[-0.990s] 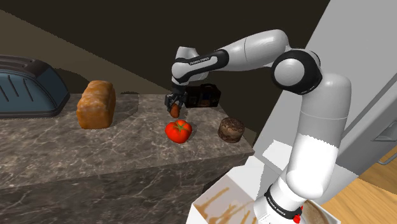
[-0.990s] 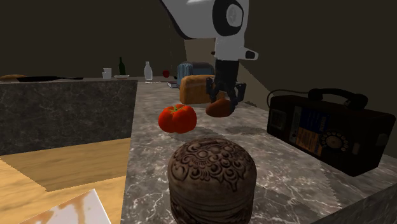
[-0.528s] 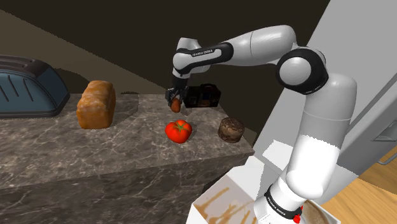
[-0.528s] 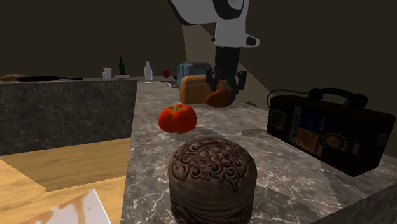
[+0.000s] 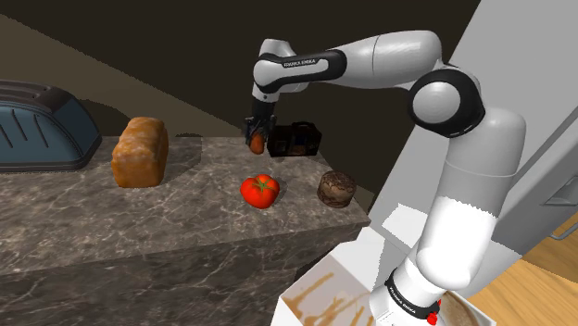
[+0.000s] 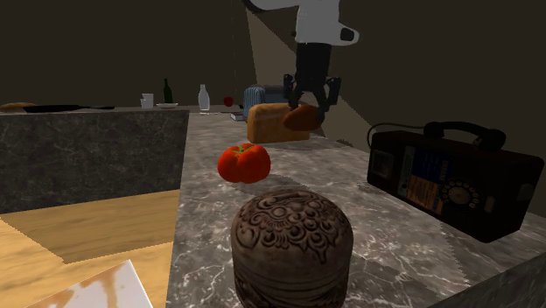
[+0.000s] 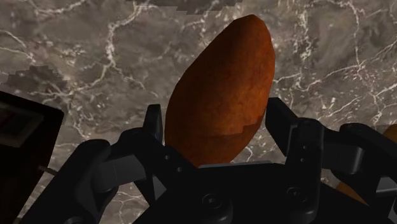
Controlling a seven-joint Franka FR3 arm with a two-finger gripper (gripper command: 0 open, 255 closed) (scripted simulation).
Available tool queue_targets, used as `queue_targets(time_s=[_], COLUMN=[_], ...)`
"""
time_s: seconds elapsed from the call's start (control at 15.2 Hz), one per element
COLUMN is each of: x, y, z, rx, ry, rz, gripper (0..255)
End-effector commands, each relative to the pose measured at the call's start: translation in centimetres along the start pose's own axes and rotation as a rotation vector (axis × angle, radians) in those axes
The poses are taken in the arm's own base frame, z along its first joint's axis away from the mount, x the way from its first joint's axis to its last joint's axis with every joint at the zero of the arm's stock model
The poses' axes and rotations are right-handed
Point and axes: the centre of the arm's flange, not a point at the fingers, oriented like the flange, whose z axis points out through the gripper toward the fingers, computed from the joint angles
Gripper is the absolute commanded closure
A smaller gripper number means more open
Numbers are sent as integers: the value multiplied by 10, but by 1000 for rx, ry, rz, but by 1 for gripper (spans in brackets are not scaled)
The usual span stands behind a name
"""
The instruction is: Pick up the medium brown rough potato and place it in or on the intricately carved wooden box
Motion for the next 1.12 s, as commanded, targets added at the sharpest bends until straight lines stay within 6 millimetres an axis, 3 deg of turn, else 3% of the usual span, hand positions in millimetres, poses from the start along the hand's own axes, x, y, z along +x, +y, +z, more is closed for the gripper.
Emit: queue_targets(time_s=[0.0, 0.59, 1.06], x=[1, 1, -78], y=[-1, -5, 42], z=[-11, -56, -63], rx=[0, 0, 0], ry=[0, 0, 0], rz=[0, 0, 0], gripper=[255, 255, 255])
